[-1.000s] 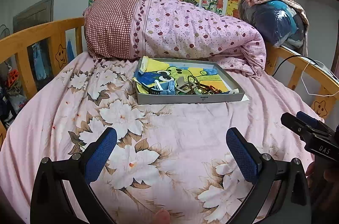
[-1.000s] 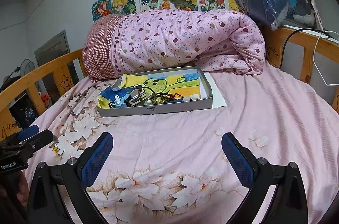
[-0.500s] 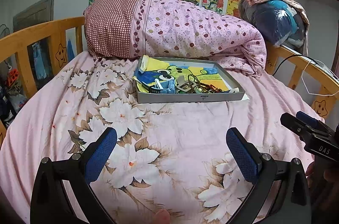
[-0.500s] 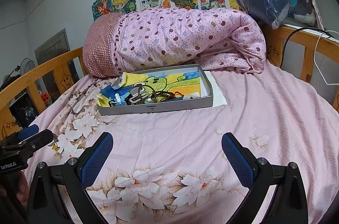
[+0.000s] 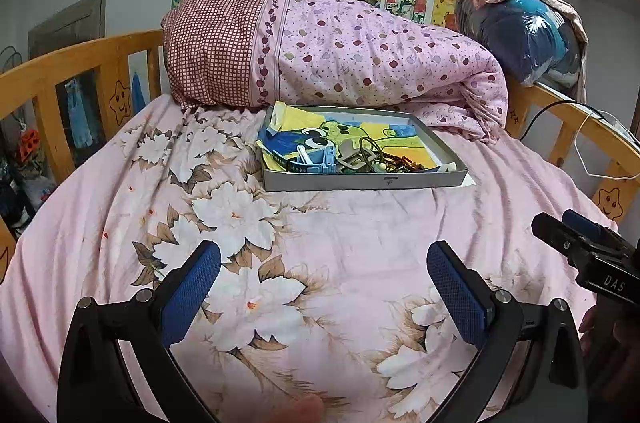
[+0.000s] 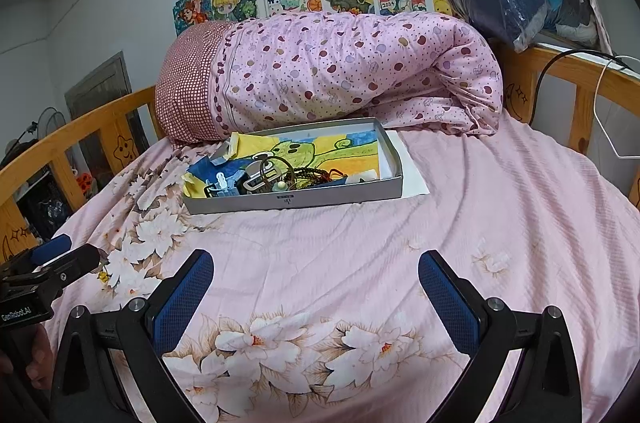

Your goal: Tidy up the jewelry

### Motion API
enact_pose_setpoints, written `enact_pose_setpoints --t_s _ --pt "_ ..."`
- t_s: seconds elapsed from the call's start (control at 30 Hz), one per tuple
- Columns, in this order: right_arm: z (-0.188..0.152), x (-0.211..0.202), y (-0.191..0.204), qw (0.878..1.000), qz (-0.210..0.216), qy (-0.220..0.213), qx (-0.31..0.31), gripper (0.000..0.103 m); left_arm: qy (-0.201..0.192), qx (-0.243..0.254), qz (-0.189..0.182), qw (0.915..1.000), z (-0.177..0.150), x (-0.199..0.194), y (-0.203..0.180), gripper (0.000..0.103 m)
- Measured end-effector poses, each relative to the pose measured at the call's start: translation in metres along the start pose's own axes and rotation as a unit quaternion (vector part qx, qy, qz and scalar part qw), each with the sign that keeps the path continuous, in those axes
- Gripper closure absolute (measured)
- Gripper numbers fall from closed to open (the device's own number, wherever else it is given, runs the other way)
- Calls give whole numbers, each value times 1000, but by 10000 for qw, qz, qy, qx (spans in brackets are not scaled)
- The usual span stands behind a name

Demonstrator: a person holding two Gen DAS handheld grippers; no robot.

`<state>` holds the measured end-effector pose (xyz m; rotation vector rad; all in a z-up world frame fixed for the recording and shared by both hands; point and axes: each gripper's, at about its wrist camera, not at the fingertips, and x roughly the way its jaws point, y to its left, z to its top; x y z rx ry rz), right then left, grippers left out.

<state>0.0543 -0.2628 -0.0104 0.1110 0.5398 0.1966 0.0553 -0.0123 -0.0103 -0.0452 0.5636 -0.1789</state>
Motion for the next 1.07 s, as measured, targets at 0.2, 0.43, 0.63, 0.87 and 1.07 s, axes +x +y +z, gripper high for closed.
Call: enact_pose_setpoints --t_s 0.2,0.43,0.63,0.87,1.07 --pt "0 0 0 10000 -3 -1 4 0 14 22 -5 10000 0 0 -1 2" --pt "-1 1 1 10000 -10 14 -8 0 56 54 62 10000 0 2 -2 2" --pt "-5 2 2 10000 -7 33 -10 0 107 114 102 9998 -2 4 -1 2" --pt "-9 5 0 9999 -23 136 20 0 150 133 58 9998 -2 4 1 2" --pt "-13 9 -4 9991 -214 344 101 0 179 156 36 9997 -1 6 3 2"
